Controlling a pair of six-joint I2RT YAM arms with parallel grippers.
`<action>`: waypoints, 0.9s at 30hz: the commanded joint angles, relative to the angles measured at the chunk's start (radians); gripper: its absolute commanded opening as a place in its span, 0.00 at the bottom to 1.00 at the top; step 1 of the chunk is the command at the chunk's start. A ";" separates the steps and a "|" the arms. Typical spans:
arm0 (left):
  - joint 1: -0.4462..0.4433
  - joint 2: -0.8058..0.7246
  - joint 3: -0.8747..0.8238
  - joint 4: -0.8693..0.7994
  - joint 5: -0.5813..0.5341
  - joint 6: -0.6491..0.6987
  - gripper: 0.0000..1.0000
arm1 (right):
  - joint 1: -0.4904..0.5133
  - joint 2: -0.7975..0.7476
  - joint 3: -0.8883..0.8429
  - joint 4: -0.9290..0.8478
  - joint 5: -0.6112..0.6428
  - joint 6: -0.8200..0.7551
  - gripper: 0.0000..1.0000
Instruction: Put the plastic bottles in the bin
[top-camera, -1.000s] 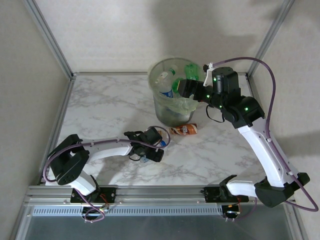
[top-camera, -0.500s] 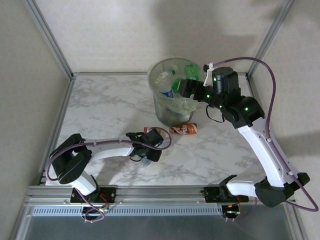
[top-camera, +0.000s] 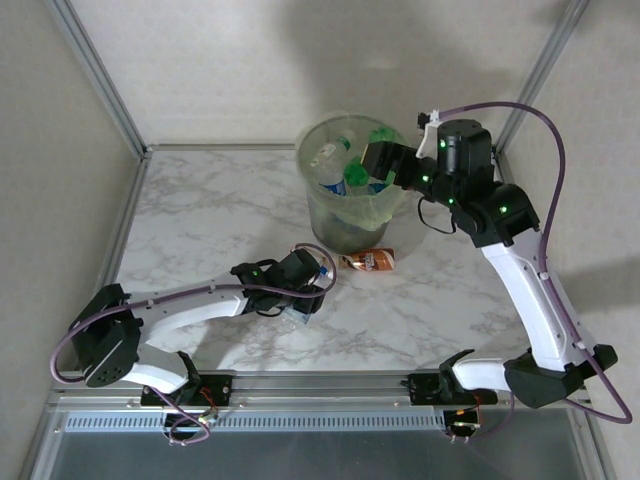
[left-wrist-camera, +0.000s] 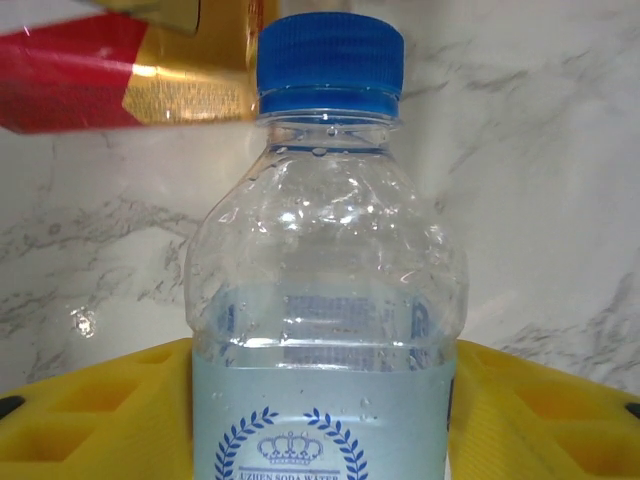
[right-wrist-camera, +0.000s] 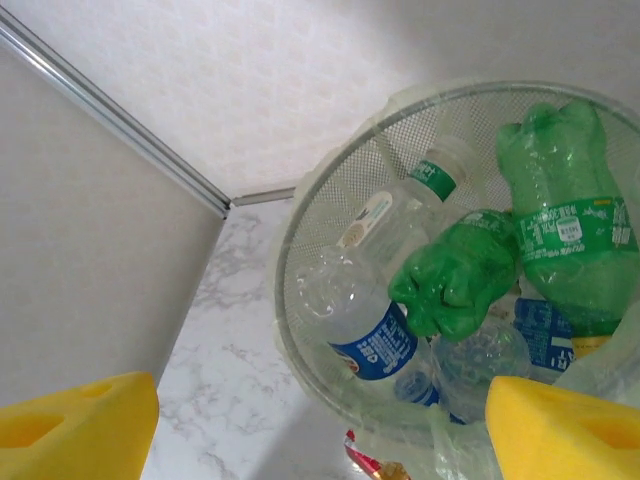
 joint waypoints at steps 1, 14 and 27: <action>-0.011 -0.036 0.053 -0.029 0.005 0.031 0.57 | -0.006 0.015 0.026 -0.024 -0.062 0.004 0.85; -0.013 -0.109 0.532 -0.162 -0.016 0.109 0.61 | -0.015 0.169 0.202 -0.200 -0.284 -0.038 0.85; -0.012 -0.036 0.734 -0.171 0.009 0.164 0.62 | 0.008 0.183 0.185 -0.174 -0.343 -0.025 0.74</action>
